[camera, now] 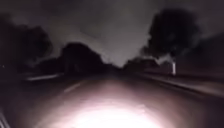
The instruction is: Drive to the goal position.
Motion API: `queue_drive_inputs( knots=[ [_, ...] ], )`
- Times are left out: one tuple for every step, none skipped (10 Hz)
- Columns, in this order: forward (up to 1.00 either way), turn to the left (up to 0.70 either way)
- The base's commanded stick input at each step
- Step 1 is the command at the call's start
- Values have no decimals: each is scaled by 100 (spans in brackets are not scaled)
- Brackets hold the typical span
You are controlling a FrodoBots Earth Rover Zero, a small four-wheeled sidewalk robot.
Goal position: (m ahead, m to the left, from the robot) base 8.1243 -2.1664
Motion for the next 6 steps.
queue_drive_inputs(
  knots=[
    [70, 0],
    [70, 0],
    [70, 0],
    [70, 0],
    [70, 0],
    [70, 0]
  ],
)
